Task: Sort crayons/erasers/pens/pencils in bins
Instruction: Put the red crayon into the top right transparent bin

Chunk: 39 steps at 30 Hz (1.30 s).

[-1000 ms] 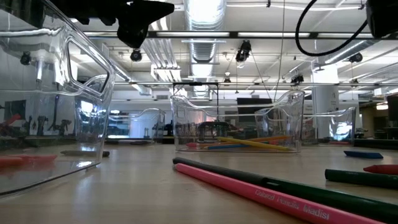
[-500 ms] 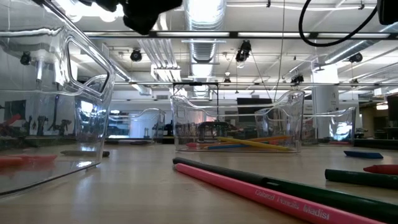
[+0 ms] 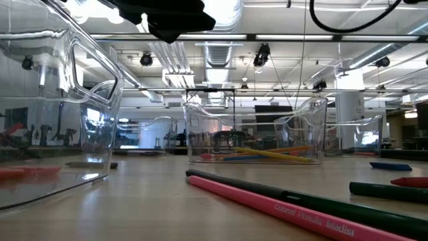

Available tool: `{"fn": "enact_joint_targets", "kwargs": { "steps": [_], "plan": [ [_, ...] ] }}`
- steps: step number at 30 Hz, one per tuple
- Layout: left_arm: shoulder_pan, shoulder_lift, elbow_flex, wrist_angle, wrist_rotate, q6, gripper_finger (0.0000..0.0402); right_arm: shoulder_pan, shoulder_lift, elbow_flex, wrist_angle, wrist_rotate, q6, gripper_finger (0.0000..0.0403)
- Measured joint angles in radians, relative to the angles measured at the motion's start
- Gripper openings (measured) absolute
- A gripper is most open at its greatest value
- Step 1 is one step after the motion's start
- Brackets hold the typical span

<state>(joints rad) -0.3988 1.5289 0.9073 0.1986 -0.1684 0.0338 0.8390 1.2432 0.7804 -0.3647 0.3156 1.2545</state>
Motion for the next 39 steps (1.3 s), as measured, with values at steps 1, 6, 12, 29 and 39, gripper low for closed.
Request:
{"fn": "enact_joint_targets", "kwargs": {
  "steps": [1,6,12,29,39],
  "plan": [
    [0.0,-0.004,-0.001,0.0,0.0,0.0,0.0155,-0.001,0.017,0.017,-0.003,0.0,-0.021,0.0109],
    [-0.005,-0.033,-0.003,-0.01,0.021,0.001,0.0155,-0.001,0.106,0.128,-0.056,0.033,-0.147,0.0109],
    [-0.029,-0.123,-0.032,-0.015,0.055,0.001,0.0155,-0.004,0.242,0.267,-0.229,0.035,-0.298,0.0109],
    [-0.022,-0.394,-0.379,0.376,0.032,-0.023,0.0127,-0.134,0.323,0.21,-0.284,-0.098,-0.336,0.0109],
    [-0.022,-0.404,-0.402,0.407,0.032,-0.029,0.012,-0.132,0.332,0.084,-0.062,-0.114,-0.426,0.0109]
  ]
}}
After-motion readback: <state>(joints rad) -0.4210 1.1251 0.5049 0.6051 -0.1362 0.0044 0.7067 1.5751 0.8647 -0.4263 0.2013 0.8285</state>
